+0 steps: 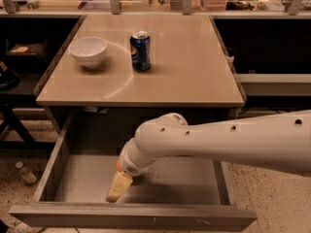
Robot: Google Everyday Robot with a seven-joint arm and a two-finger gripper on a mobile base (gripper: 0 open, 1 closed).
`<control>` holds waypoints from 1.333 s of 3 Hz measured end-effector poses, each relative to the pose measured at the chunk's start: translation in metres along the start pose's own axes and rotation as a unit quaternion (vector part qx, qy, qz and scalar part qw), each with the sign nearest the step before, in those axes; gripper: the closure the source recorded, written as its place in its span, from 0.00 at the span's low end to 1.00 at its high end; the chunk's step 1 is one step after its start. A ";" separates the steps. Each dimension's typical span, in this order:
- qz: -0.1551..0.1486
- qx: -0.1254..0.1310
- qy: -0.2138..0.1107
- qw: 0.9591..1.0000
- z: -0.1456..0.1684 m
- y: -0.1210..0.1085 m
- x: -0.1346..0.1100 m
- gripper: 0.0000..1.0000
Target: Pick orange from top drawer and place on counter
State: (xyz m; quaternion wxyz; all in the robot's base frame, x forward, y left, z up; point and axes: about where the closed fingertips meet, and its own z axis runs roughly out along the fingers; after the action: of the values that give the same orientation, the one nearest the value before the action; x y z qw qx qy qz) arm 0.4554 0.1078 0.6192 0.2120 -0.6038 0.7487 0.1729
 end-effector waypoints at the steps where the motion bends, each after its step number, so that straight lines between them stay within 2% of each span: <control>1: -0.012 0.003 -0.001 1.000 0.004 -0.007 -0.001 0.00; 2: -0.012 0.003 -0.001 1.000 0.004 -0.007 -0.001 0.18; 4: -0.013 0.003 -0.001 1.000 0.004 -0.007 -0.001 0.64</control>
Offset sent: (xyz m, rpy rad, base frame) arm 0.0065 0.0016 -0.0029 -0.0010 -0.0164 0.0161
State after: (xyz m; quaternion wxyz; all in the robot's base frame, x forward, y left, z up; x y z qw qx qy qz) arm 0.4627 0.1096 0.6160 0.2170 -0.6122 0.7413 0.1688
